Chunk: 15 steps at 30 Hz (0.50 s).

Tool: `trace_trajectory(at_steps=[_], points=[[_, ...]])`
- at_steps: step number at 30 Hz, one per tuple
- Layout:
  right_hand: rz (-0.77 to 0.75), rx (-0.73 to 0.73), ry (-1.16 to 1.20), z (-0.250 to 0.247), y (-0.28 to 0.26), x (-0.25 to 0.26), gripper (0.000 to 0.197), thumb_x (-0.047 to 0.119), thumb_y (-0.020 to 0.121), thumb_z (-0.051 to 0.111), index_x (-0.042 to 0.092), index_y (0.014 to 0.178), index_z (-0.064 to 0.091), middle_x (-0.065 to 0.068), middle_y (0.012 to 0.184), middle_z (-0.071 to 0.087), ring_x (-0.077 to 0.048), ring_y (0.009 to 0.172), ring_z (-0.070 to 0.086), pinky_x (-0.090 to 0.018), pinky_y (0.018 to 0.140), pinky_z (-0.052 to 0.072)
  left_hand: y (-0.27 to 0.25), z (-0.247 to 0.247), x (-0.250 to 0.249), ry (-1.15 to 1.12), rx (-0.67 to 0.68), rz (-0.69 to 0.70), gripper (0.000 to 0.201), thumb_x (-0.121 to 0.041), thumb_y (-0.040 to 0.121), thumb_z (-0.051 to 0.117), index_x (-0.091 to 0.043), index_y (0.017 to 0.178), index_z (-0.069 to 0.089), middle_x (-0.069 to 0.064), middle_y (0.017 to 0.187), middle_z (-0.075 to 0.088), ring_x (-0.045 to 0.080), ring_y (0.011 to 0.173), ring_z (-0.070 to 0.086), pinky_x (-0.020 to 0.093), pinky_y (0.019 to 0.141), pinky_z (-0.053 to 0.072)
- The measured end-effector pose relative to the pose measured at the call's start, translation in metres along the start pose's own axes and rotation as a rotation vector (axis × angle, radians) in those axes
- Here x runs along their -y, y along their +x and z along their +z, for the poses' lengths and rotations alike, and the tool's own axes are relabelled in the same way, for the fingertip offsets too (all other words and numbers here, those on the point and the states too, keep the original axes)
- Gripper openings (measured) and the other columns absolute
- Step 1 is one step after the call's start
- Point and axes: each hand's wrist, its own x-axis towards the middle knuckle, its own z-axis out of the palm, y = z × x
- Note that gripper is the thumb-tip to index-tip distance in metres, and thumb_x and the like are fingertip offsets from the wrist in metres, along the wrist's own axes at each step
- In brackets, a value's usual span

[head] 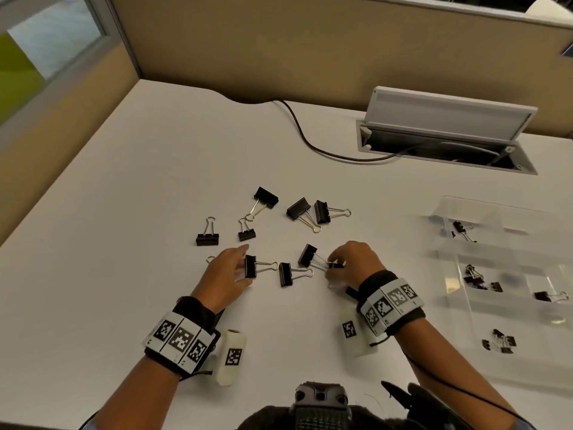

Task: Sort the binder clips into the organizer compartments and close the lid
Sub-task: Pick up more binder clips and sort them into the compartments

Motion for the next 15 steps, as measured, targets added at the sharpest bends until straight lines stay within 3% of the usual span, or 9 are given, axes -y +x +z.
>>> trace_trajectory(at_steps=[3,6,8,11,13,15], points=[[0.028,-0.052,0.040,-0.006,-0.003,-0.007,0.021,0.023,0.081,0.068,0.013,0.099,0.069,-0.003,0.097,0.059,-0.017,0.091,0.052,-0.015,0.067,0.037,0.000,0.004,0.002,-0.078,0.063,0.022,0.064,0.001,0.084,0.062,-0.011,0.140,0.035,0.010,0.135,0.047,0.010,0.105,0.052,0.006,0.080,0.043],[0.027,-0.080,0.090,-0.006,-0.006,-0.013,0.025,0.023,0.078,0.071,0.015,0.101,0.067,-0.004,0.109,0.061,-0.015,0.091,0.051,-0.024,0.081,0.042,-0.001,-0.003,0.009,-0.039,0.021,0.033,0.059,0.002,0.085,0.060,-0.013,0.138,0.040,0.007,0.133,0.050,0.009,0.104,0.051,-0.002,0.069,0.042],[0.025,-0.038,0.087,-0.003,-0.007,-0.013,0.034,0.021,0.077,0.072,0.017,0.109,0.063,-0.004,0.113,0.059,-0.014,0.090,0.048,-0.025,0.084,0.043,-0.002,-0.016,0.016,0.013,-0.084,0.035,0.055,0.004,0.085,0.059,-0.012,0.136,0.045,0.008,0.130,0.053,0.009,0.102,0.052,0.001,0.068,0.041],[0.019,-0.026,0.089,0.003,-0.009,-0.012,0.037,0.018,0.078,0.069,0.016,0.114,0.061,-0.004,0.114,0.061,-0.016,0.093,0.052,-0.024,0.086,0.042,-0.003,-0.037,0.027,0.033,-0.220,0.005,0.047,0.006,0.084,0.055,-0.009,0.129,0.053,0.012,0.126,0.057,0.014,0.098,0.055,0.013,0.078,0.041],[0.004,-0.056,0.115,0.007,-0.010,-0.012,0.037,0.015,0.079,0.068,0.016,0.115,0.060,-0.006,0.114,0.063,-0.019,0.096,0.055,-0.023,0.084,0.040,-0.006,-0.048,0.036,0.062,-0.227,-0.062,0.044,0.001,0.083,0.061,-0.009,0.125,0.055,0.010,0.122,0.060,0.017,0.098,0.057,0.022,0.084,0.042],[-0.007,-0.079,0.132,0.009,-0.010,-0.011,0.038,0.013,0.079,0.066,0.015,0.116,0.059,-0.008,0.112,0.064,-0.017,0.090,0.053,-0.022,0.082,0.040,-0.010,-0.055,0.043,0.119,-0.177,-0.114,0.042,-0.007,0.080,0.069,-0.010,0.120,0.058,0.009,0.116,0.064,0.016,0.096,0.058,0.023,0.084,0.043]])
